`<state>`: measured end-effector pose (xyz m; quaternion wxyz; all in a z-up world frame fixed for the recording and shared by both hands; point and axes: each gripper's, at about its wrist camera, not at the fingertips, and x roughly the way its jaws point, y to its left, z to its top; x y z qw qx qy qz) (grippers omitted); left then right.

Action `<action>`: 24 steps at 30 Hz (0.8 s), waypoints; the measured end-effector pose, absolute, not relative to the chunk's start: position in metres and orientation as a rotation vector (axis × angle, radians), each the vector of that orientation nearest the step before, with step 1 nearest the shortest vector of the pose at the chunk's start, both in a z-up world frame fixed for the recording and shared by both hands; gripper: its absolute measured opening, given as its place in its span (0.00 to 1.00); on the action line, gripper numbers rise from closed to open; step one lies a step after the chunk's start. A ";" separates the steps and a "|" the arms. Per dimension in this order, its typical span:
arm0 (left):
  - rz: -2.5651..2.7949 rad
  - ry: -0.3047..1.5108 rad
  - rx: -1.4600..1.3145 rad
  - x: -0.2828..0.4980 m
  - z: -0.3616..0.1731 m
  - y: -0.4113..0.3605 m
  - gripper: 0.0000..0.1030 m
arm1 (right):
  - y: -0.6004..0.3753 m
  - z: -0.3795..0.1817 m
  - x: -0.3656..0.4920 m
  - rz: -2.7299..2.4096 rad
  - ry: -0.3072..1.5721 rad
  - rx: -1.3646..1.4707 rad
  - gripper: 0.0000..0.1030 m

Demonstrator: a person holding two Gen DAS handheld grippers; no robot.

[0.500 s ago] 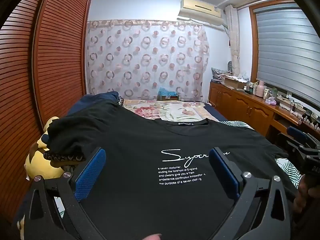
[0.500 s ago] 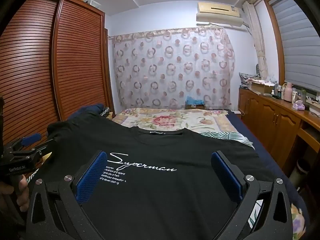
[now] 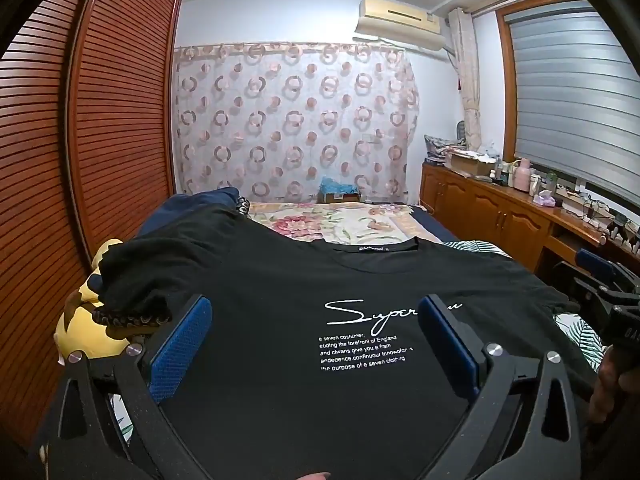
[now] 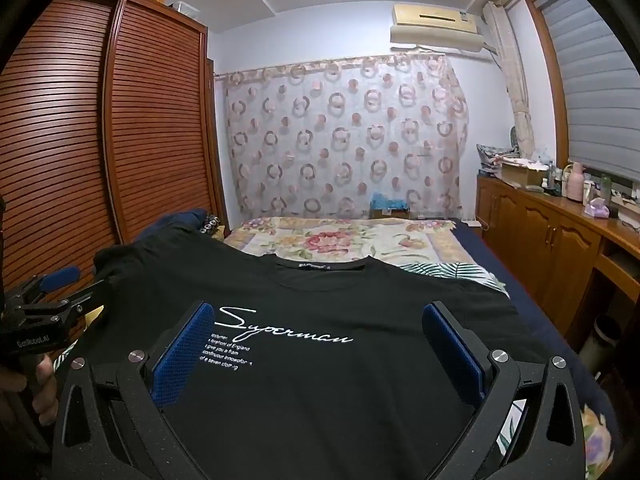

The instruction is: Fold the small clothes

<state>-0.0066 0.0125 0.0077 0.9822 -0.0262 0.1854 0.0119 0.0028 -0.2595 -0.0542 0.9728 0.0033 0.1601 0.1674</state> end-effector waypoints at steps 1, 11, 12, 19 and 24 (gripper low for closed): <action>0.024 0.374 -0.052 -0.006 0.007 0.009 1.00 | -0.259 -0.054 0.003 0.336 0.323 0.007 1.00; 0.028 0.376 -0.041 -0.003 0.004 0.000 1.00 | -0.261 -0.055 0.001 0.335 0.324 0.014 1.00; 0.028 0.375 -0.042 -0.003 0.004 0.000 1.00 | -0.261 -0.055 0.001 0.335 0.323 0.014 1.00; 0.025 0.375 -0.039 -0.002 0.004 0.000 1.00 | -0.261 -0.055 0.001 0.334 0.323 0.015 1.00; 0.027 0.376 -0.036 -0.002 0.004 -0.002 1.00 | -0.261 -0.055 0.001 0.335 0.323 0.014 1.00</action>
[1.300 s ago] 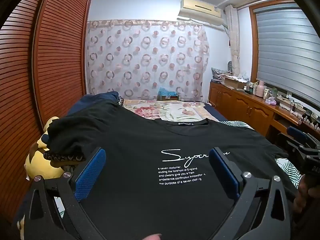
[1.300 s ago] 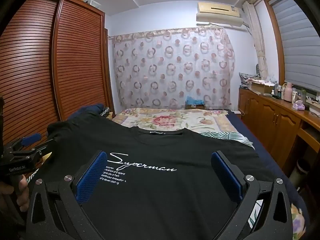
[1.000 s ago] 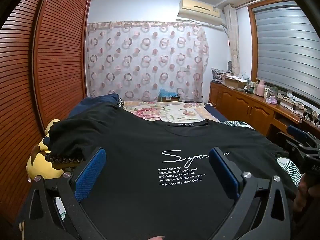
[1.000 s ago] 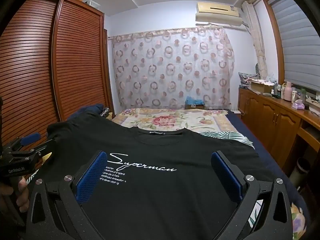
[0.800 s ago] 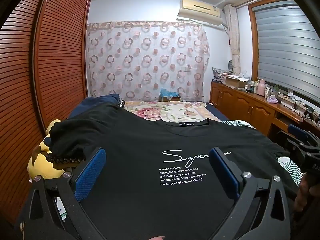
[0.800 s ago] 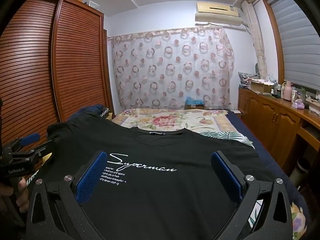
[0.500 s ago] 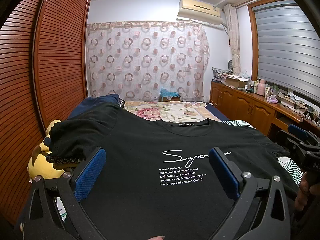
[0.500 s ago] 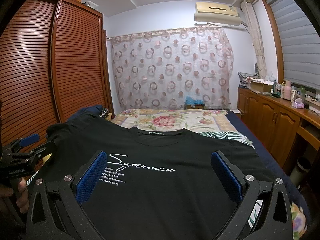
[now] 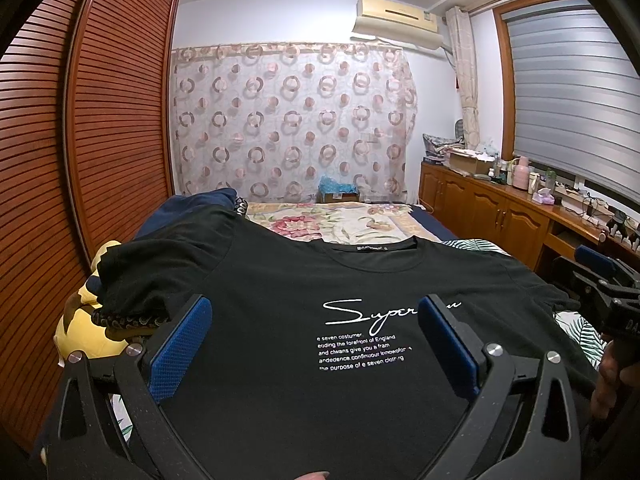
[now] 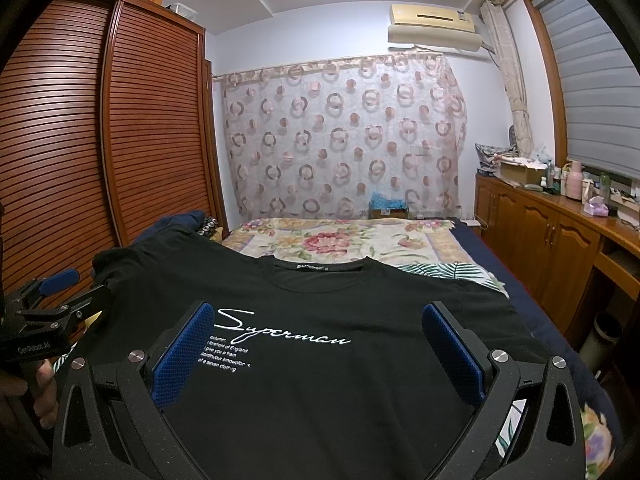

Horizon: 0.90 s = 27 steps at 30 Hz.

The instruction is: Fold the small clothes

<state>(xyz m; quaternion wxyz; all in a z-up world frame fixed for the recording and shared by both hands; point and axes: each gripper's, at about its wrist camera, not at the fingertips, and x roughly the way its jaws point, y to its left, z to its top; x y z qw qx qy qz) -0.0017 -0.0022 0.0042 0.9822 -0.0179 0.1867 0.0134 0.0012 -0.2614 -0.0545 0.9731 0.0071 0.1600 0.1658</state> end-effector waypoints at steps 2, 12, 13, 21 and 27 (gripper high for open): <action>0.027 0.375 -0.035 -0.002 0.005 -0.002 1.00 | -0.261 -0.054 0.001 0.335 0.323 0.014 1.00; 0.025 0.373 -0.031 -0.003 0.005 -0.006 1.00 | -0.262 -0.054 0.001 0.334 0.322 0.015 1.00; 0.025 0.372 -0.030 -0.004 0.005 -0.006 1.00 | -0.262 -0.054 0.001 0.333 0.322 0.015 1.00; 0.023 0.373 -0.032 -0.004 0.007 -0.006 1.00 | -0.262 -0.054 0.001 0.334 0.322 0.015 1.00; 0.023 0.372 -0.031 -0.004 0.007 -0.006 1.00 | -0.262 -0.054 0.001 0.334 0.322 0.015 1.00</action>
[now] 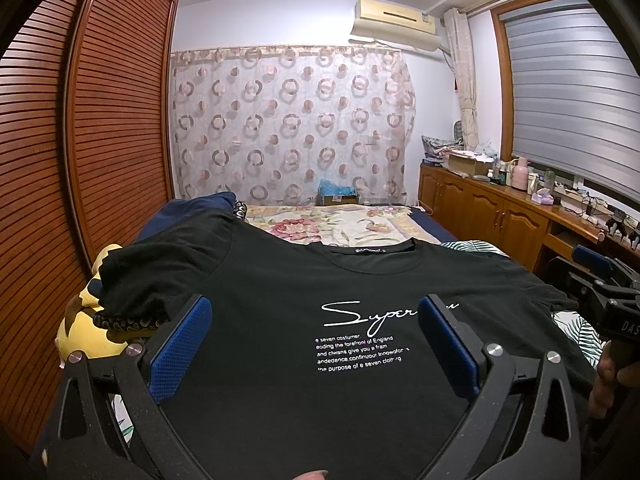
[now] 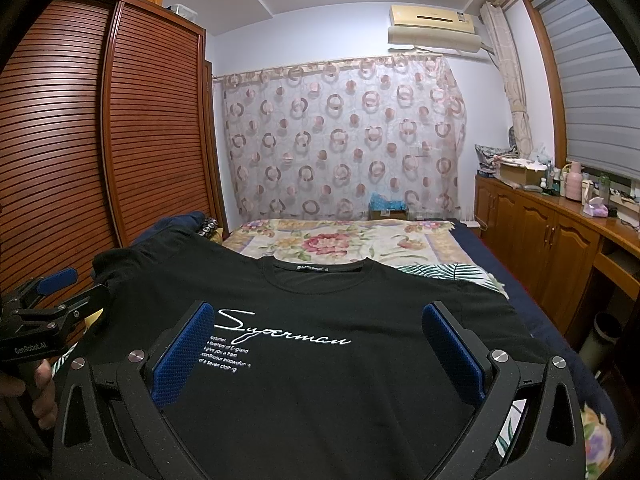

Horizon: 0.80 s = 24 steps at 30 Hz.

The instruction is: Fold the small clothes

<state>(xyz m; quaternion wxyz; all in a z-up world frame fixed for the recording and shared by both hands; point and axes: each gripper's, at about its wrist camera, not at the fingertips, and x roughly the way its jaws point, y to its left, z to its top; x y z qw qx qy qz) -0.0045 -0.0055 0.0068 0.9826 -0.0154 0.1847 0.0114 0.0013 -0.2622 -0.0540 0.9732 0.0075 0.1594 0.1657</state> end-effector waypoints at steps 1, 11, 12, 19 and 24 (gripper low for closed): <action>0.022 0.371 -0.031 -0.005 0.007 -0.006 1.00 | -0.262 -0.054 0.001 0.333 0.321 0.014 1.00; 0.023 0.370 -0.031 -0.006 0.008 -0.005 1.00 | -0.262 -0.054 0.001 0.333 0.321 0.015 1.00; 0.023 0.370 -0.030 -0.005 0.008 -0.006 1.00 | -0.262 -0.054 0.001 0.334 0.320 0.015 1.00; 0.023 0.369 -0.028 -0.006 0.010 -0.006 1.00 | -0.261 -0.054 0.001 0.333 0.319 0.014 1.00; 0.023 0.369 -0.029 -0.006 0.009 -0.006 1.00 | -0.261 -0.054 0.001 0.334 0.319 0.014 1.00</action>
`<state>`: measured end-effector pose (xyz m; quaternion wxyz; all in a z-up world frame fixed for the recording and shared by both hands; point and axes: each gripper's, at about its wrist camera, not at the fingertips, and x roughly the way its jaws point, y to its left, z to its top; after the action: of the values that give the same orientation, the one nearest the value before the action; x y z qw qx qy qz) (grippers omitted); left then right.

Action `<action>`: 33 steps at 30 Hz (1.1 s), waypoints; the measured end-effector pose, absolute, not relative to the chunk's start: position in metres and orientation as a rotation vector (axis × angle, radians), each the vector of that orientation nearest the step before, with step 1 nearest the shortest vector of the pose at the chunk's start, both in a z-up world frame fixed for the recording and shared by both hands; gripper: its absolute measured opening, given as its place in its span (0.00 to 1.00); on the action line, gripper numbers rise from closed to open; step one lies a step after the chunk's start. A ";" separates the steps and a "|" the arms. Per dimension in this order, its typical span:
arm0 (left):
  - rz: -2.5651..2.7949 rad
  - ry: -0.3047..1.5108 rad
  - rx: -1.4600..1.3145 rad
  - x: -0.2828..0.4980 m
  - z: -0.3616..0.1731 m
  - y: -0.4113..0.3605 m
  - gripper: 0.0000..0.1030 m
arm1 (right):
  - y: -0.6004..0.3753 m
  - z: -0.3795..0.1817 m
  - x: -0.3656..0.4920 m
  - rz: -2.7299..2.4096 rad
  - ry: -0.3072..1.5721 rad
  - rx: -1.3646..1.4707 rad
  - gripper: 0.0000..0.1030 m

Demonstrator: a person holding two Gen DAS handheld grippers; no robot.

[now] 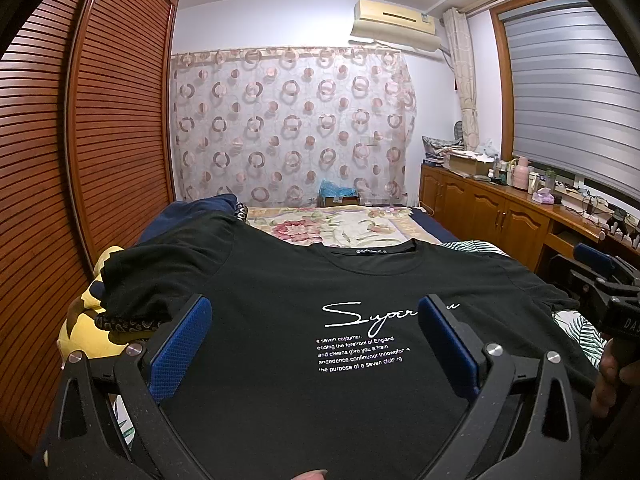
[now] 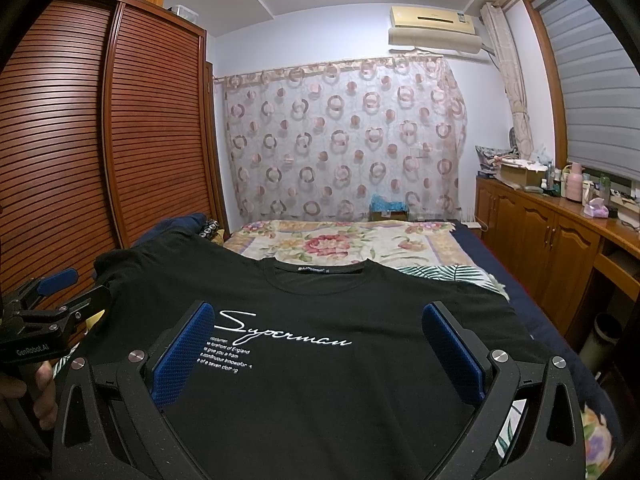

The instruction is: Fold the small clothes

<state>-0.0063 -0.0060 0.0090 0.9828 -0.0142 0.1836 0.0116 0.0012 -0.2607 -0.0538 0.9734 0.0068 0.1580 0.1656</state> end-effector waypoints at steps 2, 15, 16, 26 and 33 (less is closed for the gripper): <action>0.023 0.369 -0.028 -0.007 0.009 -0.006 1.00 | -0.261 -0.054 0.001 0.334 0.319 0.014 1.00; 0.033 0.387 -0.030 -0.004 0.009 0.004 1.00 | -0.252 -0.053 0.008 0.397 0.345 -0.001 1.00; 0.036 0.389 -0.038 -0.004 0.009 0.008 1.00 | -0.251 -0.054 0.010 0.403 0.350 -0.007 1.00; 0.116 0.424 -0.014 0.011 -0.005 0.063 1.00 | -0.240 -0.057 0.032 0.489 0.384 -0.055 1.00; 0.126 0.473 -0.025 0.020 -0.015 0.104 1.00 | -0.240 -0.055 0.058 0.555 0.420 -0.073 1.00</action>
<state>0.0199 0.1044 -0.0149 0.9701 -0.0124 0.2343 0.0625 0.0582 -0.2405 -0.0548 0.9394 -0.0356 0.2058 0.2718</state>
